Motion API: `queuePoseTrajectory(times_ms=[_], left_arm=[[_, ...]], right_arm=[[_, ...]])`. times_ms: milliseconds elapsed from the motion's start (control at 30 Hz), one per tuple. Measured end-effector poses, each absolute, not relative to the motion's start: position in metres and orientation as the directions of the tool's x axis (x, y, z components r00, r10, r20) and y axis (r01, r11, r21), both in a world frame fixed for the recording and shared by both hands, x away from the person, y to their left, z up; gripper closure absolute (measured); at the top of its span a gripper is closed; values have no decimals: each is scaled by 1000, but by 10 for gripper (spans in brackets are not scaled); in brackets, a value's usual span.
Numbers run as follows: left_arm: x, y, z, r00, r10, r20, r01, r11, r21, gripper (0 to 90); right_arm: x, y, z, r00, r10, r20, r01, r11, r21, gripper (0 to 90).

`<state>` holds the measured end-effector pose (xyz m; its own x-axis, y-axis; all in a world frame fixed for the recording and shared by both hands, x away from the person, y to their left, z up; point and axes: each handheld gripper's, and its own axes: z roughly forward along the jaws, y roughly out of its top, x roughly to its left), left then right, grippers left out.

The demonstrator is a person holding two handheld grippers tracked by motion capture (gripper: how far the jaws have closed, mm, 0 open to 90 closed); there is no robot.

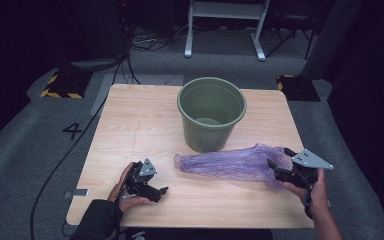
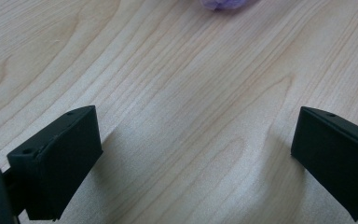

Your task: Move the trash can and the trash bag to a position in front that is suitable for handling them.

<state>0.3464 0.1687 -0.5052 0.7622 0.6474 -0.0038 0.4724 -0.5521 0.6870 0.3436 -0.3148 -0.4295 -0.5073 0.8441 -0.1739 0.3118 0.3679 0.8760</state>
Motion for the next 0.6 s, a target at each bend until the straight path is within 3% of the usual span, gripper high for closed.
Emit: queuePoseTrajectory(times_ms=[200, 367, 600], left_arm=[[348, 165, -505, 763, 646, -6, 472, -552, 687, 10], [348, 165, -505, 766, 643, -7, 471, -553, 687, 10], [349, 165, -505, 772, 636, -6, 465, -558, 688, 10]], right_arm=[[328, -274, -447, -606, 794, -43, 338, 306, 890, 235], [339, -252, -481, -620, 782, -61, 393, 377, 839, 202], [373, -256, -495, -617, 782, -84, 403, 406, 820, 209]])
